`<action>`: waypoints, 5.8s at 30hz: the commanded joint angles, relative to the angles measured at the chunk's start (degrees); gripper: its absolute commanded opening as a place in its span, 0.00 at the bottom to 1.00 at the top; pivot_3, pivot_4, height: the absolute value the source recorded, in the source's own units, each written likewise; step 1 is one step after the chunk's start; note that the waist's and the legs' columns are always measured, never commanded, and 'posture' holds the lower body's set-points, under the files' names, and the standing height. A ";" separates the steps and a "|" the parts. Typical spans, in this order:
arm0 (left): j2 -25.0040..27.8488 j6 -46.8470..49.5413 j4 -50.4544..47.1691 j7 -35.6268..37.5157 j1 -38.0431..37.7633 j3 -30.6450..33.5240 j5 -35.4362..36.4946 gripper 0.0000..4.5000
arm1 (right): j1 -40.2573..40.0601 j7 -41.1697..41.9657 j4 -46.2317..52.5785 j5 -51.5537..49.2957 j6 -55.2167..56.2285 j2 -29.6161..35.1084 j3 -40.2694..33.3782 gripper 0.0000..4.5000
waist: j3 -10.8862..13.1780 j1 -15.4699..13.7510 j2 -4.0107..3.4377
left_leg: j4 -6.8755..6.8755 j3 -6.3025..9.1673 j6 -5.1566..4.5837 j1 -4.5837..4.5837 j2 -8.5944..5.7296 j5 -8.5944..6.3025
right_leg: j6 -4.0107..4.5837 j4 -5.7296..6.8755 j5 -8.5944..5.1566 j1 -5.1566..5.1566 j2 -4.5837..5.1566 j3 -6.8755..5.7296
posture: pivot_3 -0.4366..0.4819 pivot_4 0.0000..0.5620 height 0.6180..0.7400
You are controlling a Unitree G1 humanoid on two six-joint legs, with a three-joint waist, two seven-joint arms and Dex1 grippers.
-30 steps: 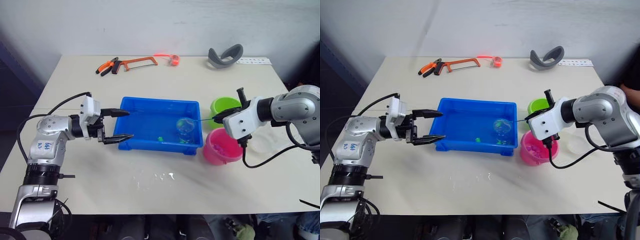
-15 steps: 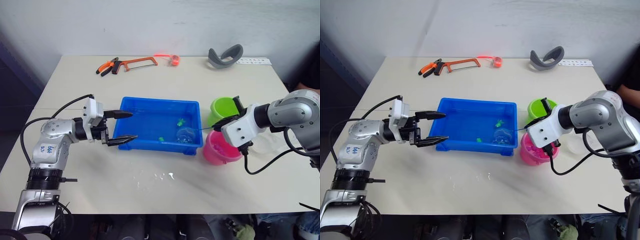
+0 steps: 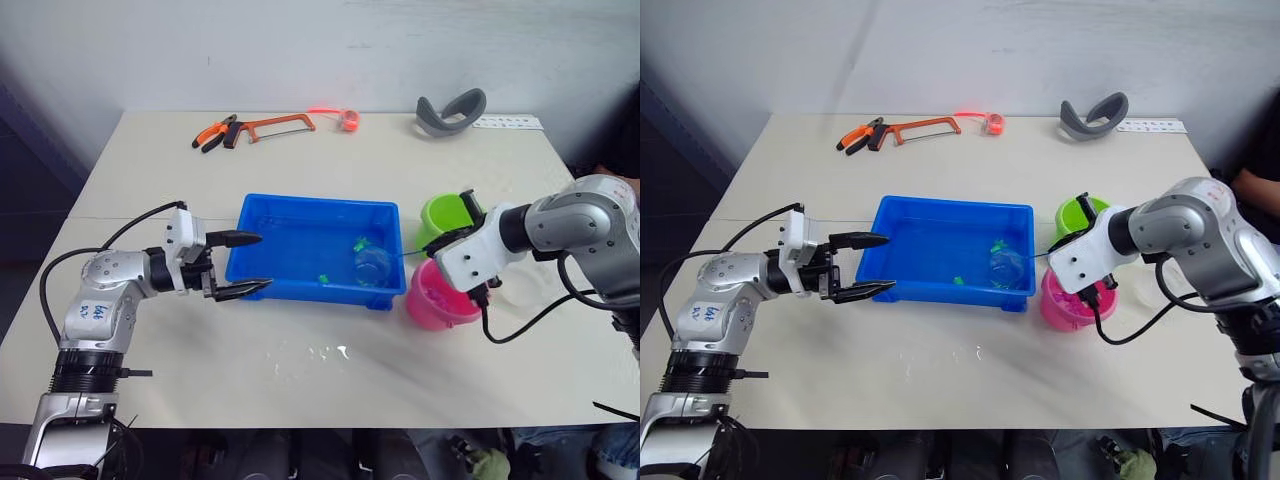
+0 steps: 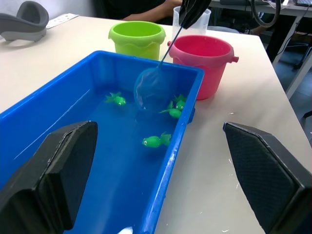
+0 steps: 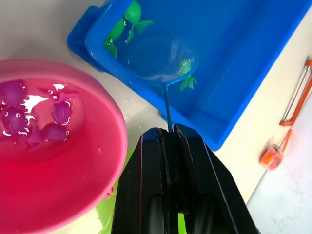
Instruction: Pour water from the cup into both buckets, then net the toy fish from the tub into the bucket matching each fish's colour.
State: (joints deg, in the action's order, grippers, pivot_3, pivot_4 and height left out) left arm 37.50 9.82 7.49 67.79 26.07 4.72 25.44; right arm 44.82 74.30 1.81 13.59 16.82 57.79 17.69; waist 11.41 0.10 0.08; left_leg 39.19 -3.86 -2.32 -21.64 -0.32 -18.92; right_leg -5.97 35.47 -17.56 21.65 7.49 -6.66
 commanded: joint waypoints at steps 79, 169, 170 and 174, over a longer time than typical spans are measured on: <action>-0.35 -1.28 -0.69 -4.25 -3.01 4.78 1.25 1.00 | 26.13 9.48 -43.21 -5.95 44.85 -11.75 8.74 0.00 | 0.04 1.48 -0.05 | -0.05 0.03 0.04 0.01 0.04 0.00 | 0.02 0.00 -0.01 0.03 0.03 -0.02 | 0.48 0.27 1.00; -3.63 3.05 0.77 0.09 6.26 3.70 6.85 1.00 | -10.13 -2.23 8.79 -42.50 -61.75 -7.80 -25.94 0.00 | 0.06 -0.35 -0.07 | -0.07 0.09 0.06 -0.02 0.01 -0.01 | 0.03 -0.01 -0.02 0.02 0.05 -0.05 | 0.48 0.27 1.00; -3.85 2.97 0.74 -0.22 6.46 3.63 6.73 1.00 | -10.99 -2.78 9.58 -43.29 -62.22 -7.38 -27.04 0.00 | 0.06 -0.46 -0.07 | -0.07 0.09 0.06 -0.02 0.01 -0.01 | 0.03 -0.02 -0.02 0.01 0.05 -0.05 | 0.48 0.27 1.00; -4.78 2.47 0.91 -1.33 7.46 3.34 5.93 1.00 | -15.91 -6.42 13.94 -47.19 -65.98 -5.83 -33.03 0.00 | 0.06 -0.60 -0.06 | -0.07 0.08 0.06 -0.02 0.01 -0.01 | 0.03 -0.02 -0.02 0.01 0.03 -0.05 | 0.48 0.27 1.00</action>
State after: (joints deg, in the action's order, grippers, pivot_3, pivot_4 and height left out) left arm 32.82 12.79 9.83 67.00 32.60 6.90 30.56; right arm 29.80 69.38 12.40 -30.91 -47.62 50.99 -11.20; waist 11.47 -0.50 0.02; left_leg 39.12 -3.78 -2.26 -21.65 -0.32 -18.93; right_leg -5.94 35.46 -17.58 21.65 7.51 -6.71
